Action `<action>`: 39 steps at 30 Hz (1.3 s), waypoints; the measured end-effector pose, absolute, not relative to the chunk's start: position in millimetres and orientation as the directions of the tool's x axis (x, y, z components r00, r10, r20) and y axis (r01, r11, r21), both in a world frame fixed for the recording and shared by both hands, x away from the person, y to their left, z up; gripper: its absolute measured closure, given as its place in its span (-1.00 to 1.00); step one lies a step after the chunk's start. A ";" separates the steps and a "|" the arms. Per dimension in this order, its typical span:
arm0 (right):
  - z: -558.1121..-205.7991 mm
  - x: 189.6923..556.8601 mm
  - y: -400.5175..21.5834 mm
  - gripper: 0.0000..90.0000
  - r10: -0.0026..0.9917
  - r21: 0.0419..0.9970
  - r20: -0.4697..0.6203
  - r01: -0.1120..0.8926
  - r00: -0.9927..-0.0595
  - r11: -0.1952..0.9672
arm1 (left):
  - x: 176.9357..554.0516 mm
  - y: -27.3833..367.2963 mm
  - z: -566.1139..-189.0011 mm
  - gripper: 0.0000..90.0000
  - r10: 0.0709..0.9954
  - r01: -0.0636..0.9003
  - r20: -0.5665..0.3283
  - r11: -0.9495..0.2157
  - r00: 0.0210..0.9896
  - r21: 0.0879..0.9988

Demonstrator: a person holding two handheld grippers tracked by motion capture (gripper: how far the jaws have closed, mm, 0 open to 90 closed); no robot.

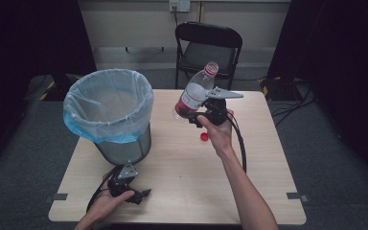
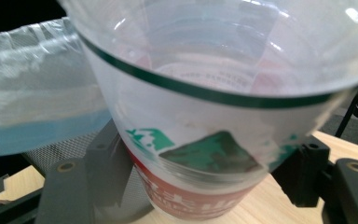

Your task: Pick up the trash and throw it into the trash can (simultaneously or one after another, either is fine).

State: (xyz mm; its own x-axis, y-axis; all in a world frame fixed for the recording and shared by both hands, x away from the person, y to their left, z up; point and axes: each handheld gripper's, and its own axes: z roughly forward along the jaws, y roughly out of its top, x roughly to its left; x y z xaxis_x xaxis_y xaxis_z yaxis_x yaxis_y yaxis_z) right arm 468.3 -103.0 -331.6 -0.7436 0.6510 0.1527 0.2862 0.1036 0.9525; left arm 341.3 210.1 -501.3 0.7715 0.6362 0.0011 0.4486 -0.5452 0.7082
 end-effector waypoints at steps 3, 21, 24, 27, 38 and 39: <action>-326.7 468.0 -101.4 -0.34 0.648 0.957 0.150 0.275 -0.746 0.095 | 341.3 210.1 -501.3 -1.00 0.635 0.448 0.000 -0.545 0.773 0.709; -289.5 473.2 -86.5 -0.34 0.625 0.972 0.147 0.229 -0.767 0.053 | 341.3 210.0 -501.3 -1.00 0.635 0.447 0.001 -0.545 0.772 0.709; -283.8 474.4 -83.2 -0.34 0.621 0.975 0.143 0.219 -0.770 0.047 | 341.3 210.0 -501.4 -1.00 0.635 0.448 0.001 -0.545 0.772 0.709; -278.2 475.4 -80.5 -0.34 0.620 0.977 0.143 0.211 -0.772 0.037 | 341.4 210.0 -501.3 -1.00 0.635 0.447 0.001 -0.545 0.772 0.709; -254.1 474.6 -69.2 -0.33 0.582 0.984 0.146 0.176 -0.800 -0.005 | 341.3 209.9 -501.5 -1.00 0.637 0.446 0.004 -0.545 0.771 0.710; -252.5 474.0 -67.8 -0.34 0.577 0.984 0.151 0.178 -0.803 -0.009 | 341.4 210.0 -501.4 -1.00 0.635 0.446 0.001 -0.545 0.773 0.710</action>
